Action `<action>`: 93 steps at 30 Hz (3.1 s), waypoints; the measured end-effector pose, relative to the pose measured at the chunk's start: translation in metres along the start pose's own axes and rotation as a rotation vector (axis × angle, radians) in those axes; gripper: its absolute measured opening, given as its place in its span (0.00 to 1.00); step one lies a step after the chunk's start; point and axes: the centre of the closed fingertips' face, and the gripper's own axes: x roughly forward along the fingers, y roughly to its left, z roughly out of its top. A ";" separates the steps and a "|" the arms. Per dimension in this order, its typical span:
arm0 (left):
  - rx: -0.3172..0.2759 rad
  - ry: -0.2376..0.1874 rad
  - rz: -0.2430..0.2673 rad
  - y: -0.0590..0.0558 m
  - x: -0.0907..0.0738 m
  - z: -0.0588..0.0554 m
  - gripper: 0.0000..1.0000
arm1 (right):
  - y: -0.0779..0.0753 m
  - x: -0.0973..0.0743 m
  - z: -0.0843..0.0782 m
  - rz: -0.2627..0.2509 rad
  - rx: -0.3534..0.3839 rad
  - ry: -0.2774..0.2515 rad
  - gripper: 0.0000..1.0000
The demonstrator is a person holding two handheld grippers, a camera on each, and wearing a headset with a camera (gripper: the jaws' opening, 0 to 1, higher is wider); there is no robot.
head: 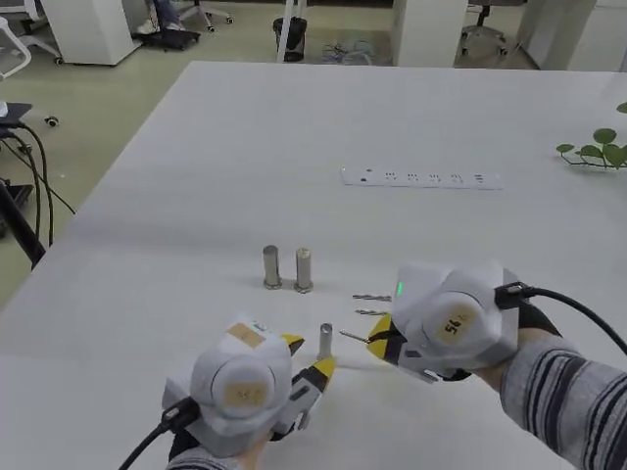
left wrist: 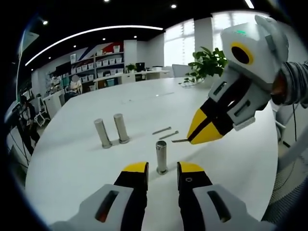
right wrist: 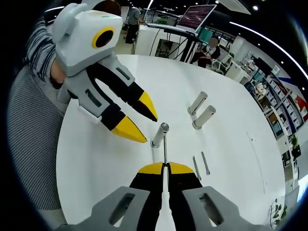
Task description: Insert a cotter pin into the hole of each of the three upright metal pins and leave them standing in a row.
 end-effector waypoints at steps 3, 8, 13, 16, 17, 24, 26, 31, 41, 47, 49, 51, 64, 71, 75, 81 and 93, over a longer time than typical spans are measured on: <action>-0.005 0.014 0.009 0.001 0.006 -0.002 0.18 | -0.001 0.002 0.000 0.005 0.003 -0.001 0.00; -0.007 0.022 0.017 0.003 0.015 -0.002 0.16 | 0.000 0.005 0.001 0.016 0.008 0.003 0.00; 0.000 0.029 0.016 0.000 0.024 -0.002 0.16 | 0.001 0.007 0.003 0.027 0.009 0.005 0.00; 0.005 0.038 0.020 0.001 0.026 -0.002 0.15 | 0.001 0.008 0.005 0.032 0.009 0.003 0.00; 0.003 0.039 0.022 0.002 0.027 -0.003 0.14 | 0.001 0.008 0.006 0.033 0.007 0.003 0.00; 0.001 0.067 0.022 0.003 0.030 -0.009 0.07 | -0.001 0.006 0.008 0.032 -0.011 0.011 0.00; 0.005 0.068 0.027 0.004 0.030 -0.010 0.06 | -0.001 0.004 0.012 0.031 -0.022 0.007 0.00; 0.006 0.067 0.023 0.002 0.030 -0.010 0.05 | -0.001 0.003 0.019 0.040 -0.042 -0.006 0.00; 0.011 0.068 0.018 0.002 0.031 -0.010 0.05 | -0.001 0.008 0.024 0.041 -0.057 -0.001 0.00; 0.005 0.065 0.026 0.003 0.031 -0.010 0.05 | -0.001 0.012 0.028 0.042 -0.058 -0.006 0.00; 0.010 0.065 0.028 0.002 0.032 -0.010 0.05 | -0.001 0.013 0.030 0.043 -0.057 -0.008 0.00; 0.009 0.066 0.029 0.002 0.032 -0.009 0.05 | 0.000 0.014 0.032 0.044 -0.059 -0.011 0.00; -0.009 0.063 0.043 0.003 0.033 -0.010 0.05 | -0.001 0.017 0.034 0.037 -0.027 -0.032 0.00; -0.007 0.062 0.039 0.003 0.034 -0.009 0.05 | -0.007 0.013 0.034 0.002 0.050 -0.074 0.05; -0.016 0.065 0.037 0.003 0.033 -0.009 0.05 | -0.014 0.007 0.028 -0.046 0.141 -0.081 0.11; -0.013 0.069 0.023 0.004 0.032 -0.009 0.05 | -0.018 -0.002 0.022 -0.065 0.348 -0.154 0.23; -0.001 0.038 0.038 0.034 0.025 0.009 0.05 | -0.017 -0.022 0.006 -0.085 0.551 -0.270 0.42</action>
